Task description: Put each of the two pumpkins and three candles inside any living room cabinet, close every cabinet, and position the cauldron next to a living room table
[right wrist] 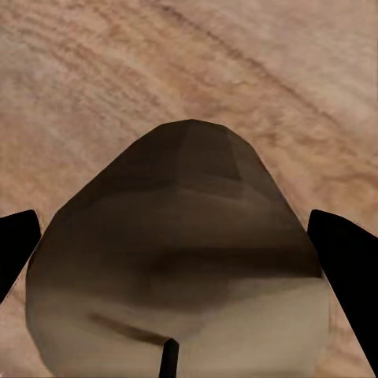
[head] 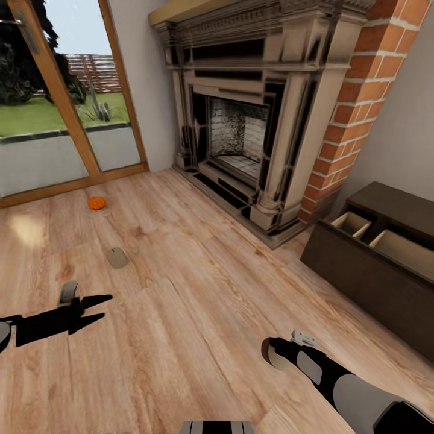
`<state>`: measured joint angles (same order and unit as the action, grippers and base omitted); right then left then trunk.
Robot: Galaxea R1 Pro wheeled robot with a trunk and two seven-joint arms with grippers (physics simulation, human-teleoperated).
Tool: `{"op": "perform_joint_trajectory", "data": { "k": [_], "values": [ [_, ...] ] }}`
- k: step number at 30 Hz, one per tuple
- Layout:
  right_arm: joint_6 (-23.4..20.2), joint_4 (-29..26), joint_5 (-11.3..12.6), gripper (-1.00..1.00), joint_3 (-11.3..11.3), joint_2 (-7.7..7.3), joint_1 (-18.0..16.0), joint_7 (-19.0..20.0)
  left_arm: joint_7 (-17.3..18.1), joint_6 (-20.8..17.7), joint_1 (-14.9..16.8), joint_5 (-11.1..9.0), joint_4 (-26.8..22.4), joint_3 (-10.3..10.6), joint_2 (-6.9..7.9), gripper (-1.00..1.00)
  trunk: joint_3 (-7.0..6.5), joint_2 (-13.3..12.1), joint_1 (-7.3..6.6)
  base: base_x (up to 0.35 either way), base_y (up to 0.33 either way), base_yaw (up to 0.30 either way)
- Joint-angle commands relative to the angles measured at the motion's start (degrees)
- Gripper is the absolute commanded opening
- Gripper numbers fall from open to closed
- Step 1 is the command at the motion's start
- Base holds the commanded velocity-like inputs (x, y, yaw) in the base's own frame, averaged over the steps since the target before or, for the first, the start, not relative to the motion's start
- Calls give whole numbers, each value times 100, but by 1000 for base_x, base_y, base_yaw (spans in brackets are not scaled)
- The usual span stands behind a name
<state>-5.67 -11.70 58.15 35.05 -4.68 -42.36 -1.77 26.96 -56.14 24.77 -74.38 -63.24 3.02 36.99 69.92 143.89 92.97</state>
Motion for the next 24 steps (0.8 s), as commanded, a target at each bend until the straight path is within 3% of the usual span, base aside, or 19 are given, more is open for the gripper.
{"op": "perform_joint_trajectory", "data": {
  "k": [1, 4, 5, 9, 15, 17, 19, 24],
  "values": [
    [-22, -16, 29, -100, 28, -6, 0, -17, -232, -13, 8, 155, 12, -129, -1, 100, 4, 2, -1, 0, 0, 287],
    [-22, -16, 29, -100, 28, -6, 0, -17, -1181, -11, 4, 366, -71, -346, -35, 100, 4, 2, -1, 0, 0, 290],
    [-22, -16, 29, -100, 28, -6, 0, -17, -1322, -9, 4, 380, -108, -357, -43, 100, 4, 2, -1, 0, 0, 292],
    [-22, -16, 29, -100, 28, -6, 0, -17, -2637, -3, 2, 418, -576, -375, -163, 100, 4, 2, -1, 0, 0, 292],
    [-22, -17, 29, -100, 28, -6, 0, -17, -5090, -9, 1, 432, -1539, -366, -838, 100, 4, 2, -1, 0, 0, 292],
    [-26, -17, 29, -100, 28, -6, 0, -17, -5721, -30, 1, 431, -1806, -352, -1082, 100, 4, 2, -1, 0, 0, 293],
    [-29, -22, 29, -100, 28, -6, 0, -14, -6069, -38, -4, 433, -1980, -336, -1234, 100, 4, 2, -1, 0, 0, 293],
    [-66, -25, 29, -100, 35, -10, 0, -39, -6220, -45, -14, 433, -2064, -329, -1300, 100, 4, 2, -1, 0, 0, 292]
  ]
}}
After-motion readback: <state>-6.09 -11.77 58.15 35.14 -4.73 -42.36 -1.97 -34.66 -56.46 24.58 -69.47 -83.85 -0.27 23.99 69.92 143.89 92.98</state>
